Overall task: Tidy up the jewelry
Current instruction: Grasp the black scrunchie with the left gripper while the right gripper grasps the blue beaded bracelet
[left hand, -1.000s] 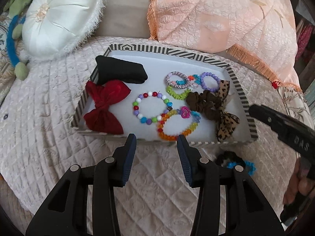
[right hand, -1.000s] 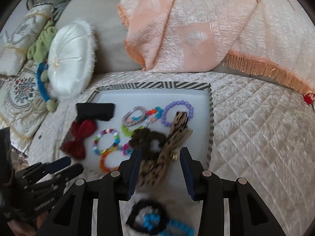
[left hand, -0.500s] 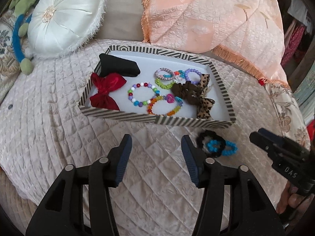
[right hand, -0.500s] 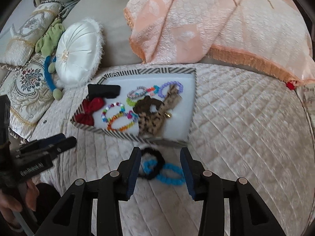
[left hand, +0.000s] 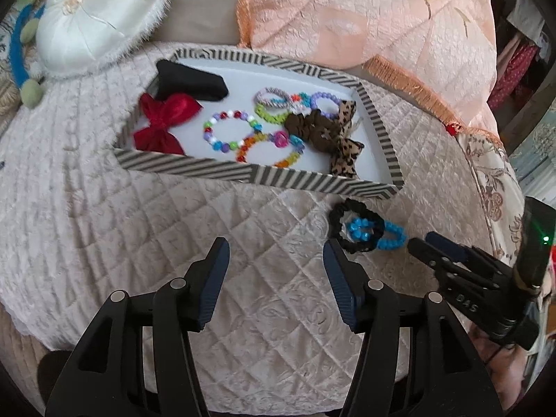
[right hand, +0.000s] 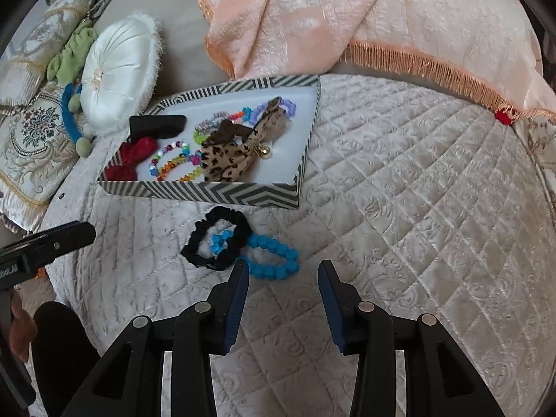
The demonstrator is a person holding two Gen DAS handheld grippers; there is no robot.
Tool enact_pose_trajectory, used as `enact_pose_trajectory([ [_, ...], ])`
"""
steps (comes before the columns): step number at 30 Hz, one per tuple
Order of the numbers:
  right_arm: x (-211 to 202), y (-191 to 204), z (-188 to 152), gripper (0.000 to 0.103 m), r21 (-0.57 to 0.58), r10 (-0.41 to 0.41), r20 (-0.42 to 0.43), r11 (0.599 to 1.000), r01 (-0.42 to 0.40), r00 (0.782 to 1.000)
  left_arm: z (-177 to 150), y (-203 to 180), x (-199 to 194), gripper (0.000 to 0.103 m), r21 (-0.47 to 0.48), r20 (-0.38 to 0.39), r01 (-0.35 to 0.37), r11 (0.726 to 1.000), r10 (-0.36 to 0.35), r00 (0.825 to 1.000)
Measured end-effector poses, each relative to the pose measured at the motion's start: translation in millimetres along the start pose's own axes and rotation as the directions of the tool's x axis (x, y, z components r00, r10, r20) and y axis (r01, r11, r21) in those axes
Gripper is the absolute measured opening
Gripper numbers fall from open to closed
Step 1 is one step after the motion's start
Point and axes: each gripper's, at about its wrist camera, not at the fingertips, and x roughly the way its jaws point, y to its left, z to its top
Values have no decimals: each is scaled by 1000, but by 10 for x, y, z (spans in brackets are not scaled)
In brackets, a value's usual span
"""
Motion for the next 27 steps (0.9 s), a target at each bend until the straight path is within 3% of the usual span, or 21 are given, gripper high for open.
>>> enact_pose_trajectory([
  [11, 268, -102, 26, 39, 6, 1, -28, 1000, -1, 1000, 152, -351, 656, 56, 14, -122, 65, 998, -63, 991],
  [17, 324, -117, 23, 39, -8, 15, -13, 1000, -15, 1000, 203, -446, 895, 55, 17, -128, 20, 1000, -17, 992],
  [18, 332, -109, 17, 32, -12, 11, -6, 1000, -11, 1000, 203, -458, 906, 50, 25, -115, 10, 1000, -8, 993],
  [19, 336, -103, 7, 23, -14, 6, 11, 1000, -6, 1000, 201, -470, 914, 33, 40, -106, -10, 999, 14, 994],
  [22, 384, -71, 9, 15, -26, 5, 15, 1000, -4, 1000, 209, -430, 922, 9, 52, -107, -11, 999, 17, 994],
  [27, 260, -76, 27, 10, -12, 27, 36, 1000, -27, 999, 170, -285, 728, 5, 26, -100, 28, 999, -26, 995],
])
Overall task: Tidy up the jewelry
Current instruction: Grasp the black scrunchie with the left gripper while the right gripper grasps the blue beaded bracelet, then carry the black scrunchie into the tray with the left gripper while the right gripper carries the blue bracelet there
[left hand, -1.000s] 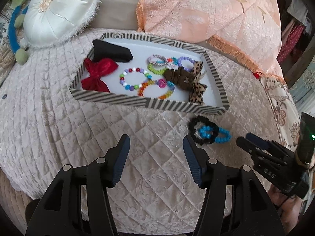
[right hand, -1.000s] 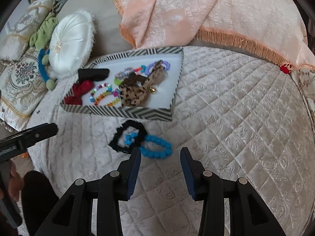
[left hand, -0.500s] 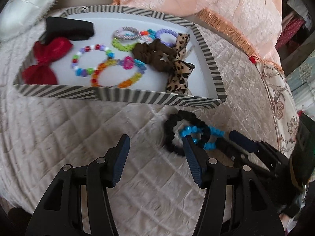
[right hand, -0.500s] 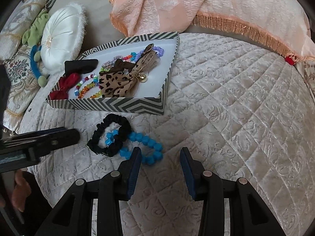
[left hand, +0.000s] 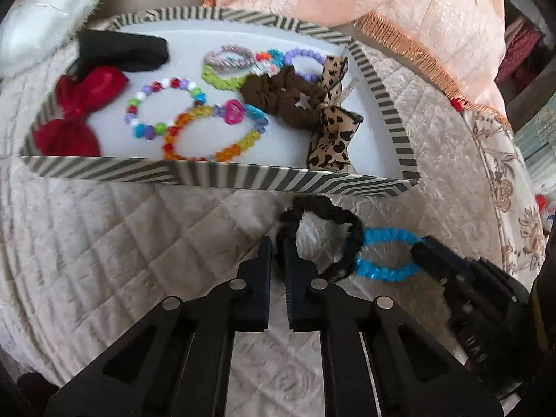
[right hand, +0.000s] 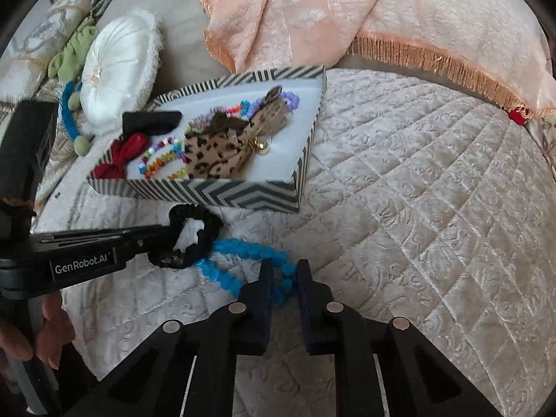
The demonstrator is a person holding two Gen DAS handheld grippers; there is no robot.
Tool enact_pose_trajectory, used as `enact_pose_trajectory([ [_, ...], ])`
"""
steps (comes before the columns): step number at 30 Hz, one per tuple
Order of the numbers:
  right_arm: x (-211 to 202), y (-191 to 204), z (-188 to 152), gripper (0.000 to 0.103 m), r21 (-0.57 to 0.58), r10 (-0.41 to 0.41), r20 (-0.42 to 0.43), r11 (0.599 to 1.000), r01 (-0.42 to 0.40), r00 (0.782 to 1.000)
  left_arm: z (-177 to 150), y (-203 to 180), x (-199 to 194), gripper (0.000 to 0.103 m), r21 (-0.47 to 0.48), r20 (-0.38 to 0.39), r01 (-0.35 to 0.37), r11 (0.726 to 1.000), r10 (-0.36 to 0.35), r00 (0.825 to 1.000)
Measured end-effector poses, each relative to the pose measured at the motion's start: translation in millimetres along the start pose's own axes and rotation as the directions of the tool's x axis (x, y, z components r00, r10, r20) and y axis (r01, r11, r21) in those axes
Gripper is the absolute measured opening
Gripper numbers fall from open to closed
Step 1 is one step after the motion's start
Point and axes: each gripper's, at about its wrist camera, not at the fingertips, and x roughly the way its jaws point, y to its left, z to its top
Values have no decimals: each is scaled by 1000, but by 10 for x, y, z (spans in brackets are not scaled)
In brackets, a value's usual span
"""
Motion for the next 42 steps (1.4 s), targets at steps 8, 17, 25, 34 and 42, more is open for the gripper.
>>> enact_pose_trajectory([
  [8, -483, 142, 74, 10, -29, 25, 77, 999, -23, 997, -123, 123, -524, 5, -1, 74, 19, 1000, -18, 997],
  [17, -807, 252, 132, 10, -45, 25, 118, 999, -20, 993, -113, 45, -378, 47, -17, 27, 54, 998, -53, 998],
  [25, -879, 281, 81, 10, -52, 39, 114, 998, -33, 993, -28, -96, 169, 37, -15, -2, -51, 999, 51, 999],
  [34, -1009, 352, 119, 10, -66, 57, 139, 997, -48, 989, -65, 54, -245, 5, 33, 44, -20, 999, 19, 999],
  [42, -1103, 550, 224, 10, -105, 77, 161, 993, -61, 984, -123, 211, -842, 5, 40, 134, -10, 999, 5, 991],
])
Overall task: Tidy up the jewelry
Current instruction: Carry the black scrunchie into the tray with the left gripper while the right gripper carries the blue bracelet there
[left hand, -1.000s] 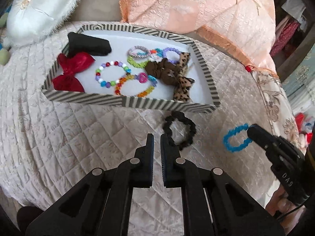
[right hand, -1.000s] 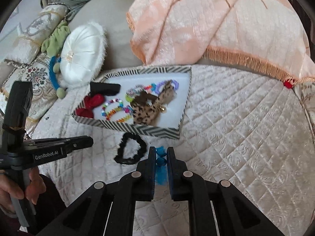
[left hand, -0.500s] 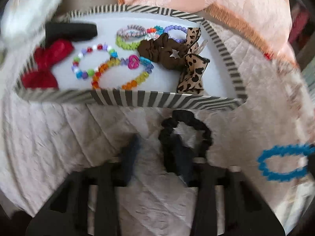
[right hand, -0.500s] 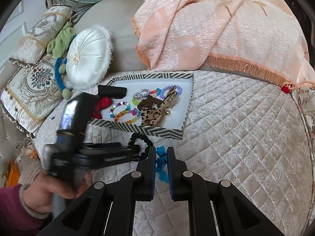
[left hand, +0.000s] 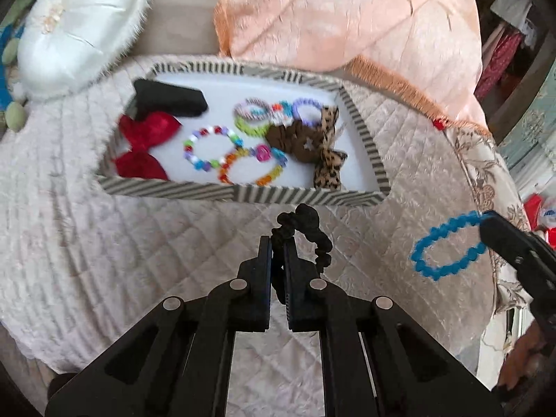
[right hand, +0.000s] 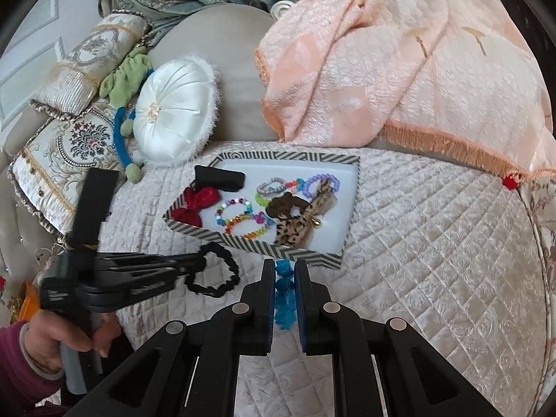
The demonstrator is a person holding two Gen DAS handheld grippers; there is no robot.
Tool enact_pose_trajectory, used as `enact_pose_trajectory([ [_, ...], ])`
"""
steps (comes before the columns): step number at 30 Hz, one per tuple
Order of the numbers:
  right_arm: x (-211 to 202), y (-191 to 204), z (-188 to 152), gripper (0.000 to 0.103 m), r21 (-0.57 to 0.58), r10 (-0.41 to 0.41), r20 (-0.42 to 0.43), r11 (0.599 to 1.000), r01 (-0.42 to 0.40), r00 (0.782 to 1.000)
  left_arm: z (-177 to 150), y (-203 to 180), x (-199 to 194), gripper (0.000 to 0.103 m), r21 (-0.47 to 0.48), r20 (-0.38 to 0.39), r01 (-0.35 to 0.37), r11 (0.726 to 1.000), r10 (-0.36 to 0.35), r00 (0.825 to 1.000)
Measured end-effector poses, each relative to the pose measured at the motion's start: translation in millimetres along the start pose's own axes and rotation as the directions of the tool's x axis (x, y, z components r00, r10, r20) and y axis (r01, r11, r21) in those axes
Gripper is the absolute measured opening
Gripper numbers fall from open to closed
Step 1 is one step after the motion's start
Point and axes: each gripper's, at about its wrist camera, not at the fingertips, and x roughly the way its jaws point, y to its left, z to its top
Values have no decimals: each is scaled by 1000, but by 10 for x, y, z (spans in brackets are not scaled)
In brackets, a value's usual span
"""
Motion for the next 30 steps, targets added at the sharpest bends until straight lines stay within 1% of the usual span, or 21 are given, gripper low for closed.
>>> enact_pose_trajectory([
  [5, 52, 145, 98, 10, -21, 19, 2, 1000, -19, 1000, 89, 120, -211, 5, 10, 44, -31, 999, 30, 999],
  [12, 172, 322, 249, 10, -48, 38, -4, 998, -38, 999, 217, 238, -318, 5, 21, 86, -77, 997, 75, 993],
  [24, 522, 405, 586, 10, -73, 49, -33, 996, -51, 998, 430, 440, -214, 5, 13, 91, -116, 993, 114, 989],
  [30, 811, 398, 773, 10, -87, 47, -63, 995, -52, 997, 574, 564, -79, 5, -10, 78, -120, 993, 120, 990],
])
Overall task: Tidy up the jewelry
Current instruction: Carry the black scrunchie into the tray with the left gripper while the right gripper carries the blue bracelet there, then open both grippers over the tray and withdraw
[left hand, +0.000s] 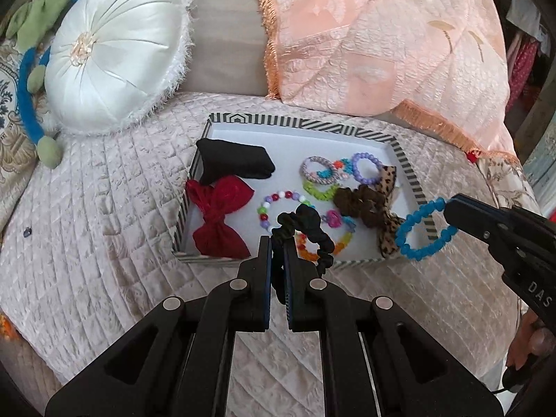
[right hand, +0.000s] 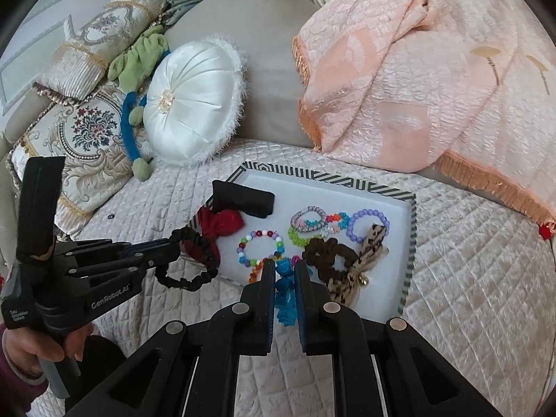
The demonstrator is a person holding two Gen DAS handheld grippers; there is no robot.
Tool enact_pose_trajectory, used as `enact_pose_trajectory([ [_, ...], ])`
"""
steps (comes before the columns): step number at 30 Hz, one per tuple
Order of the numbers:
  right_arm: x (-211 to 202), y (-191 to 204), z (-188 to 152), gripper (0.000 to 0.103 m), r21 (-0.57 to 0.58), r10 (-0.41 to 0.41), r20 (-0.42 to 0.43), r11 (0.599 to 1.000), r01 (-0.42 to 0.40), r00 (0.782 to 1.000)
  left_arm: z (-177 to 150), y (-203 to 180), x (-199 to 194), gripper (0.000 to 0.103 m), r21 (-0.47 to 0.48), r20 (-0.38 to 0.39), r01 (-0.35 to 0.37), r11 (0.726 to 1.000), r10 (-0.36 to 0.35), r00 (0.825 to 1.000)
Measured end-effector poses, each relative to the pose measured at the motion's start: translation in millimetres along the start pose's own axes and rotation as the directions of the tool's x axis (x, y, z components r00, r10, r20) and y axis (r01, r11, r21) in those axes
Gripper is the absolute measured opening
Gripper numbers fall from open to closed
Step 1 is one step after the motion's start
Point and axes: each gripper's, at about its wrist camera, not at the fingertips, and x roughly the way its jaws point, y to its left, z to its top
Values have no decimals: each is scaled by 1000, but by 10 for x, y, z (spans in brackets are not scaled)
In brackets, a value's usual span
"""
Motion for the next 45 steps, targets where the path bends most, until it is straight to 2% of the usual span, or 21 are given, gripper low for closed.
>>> enact_pose_trajectory([
  [8, 451, -64, 316, 10, 4, 27, -33, 1000, -26, 999, 208, 153, 306, 5, -68, -30, 22, 997, -24, 999],
  [20, 1426, -64, 841, 10, 49, 143, -87, 989, -139, 986, 321, 329, 866, 5, -111, -89, 1, 994, -11, 996],
  [22, 1615, -88, 885, 10, 45, 125, -103, 992, -121, 987, 328, 366, 914, 5, -112, -93, -11, 994, 1, 996],
  [27, 2032, -321, 944, 10, 58, 2, -143, 998, 6, 990, 342, 409, 992, 5, -104, -94, -27, 994, 18, 995],
  [31, 2198, -479, 947, 10, 123, 12, -148, 992, 6, 989, 356, 423, 1051, 5, -99, -97, -32, 995, 22, 995],
  [36, 2282, -491, 930, 10, 140, 0, -148, 990, 20, 989, 354, 420, 1067, 5, -84, -88, -59, 995, 52, 995],
  [38, 2273, -503, 924, 12, 149, -6, -157, 988, 29, 988, 354, 428, 1065, 8, -87, -86, -67, 994, 59, 995],
  [39, 2253, -520, 918, 17, 157, -7, -159, 987, 32, 987, 352, 433, 1069, 11, -90, -87, -67, 994, 60, 994],
  [41, 2183, -558, 888, 25, 184, 3, -148, 983, 25, 989, 346, 441, 1062, 20, -98, -86, -74, 993, 65, 994],
  [42, 2160, -574, 873, 27, 193, 10, -146, 981, 18, 989, 342, 438, 1052, 29, -97, -83, -77, 992, 69, 994],
  [44, 2075, -574, 823, 27, 197, 27, -146, 980, 2, 989, 327, 430, 1016, 41, -100, -76, -82, 992, 75, 994],
  [45, 2025, -570, 799, 27, 195, 26, -146, 981, 3, 989, 319, 424, 993, 43, -103, -72, -85, 991, 78, 994],
])
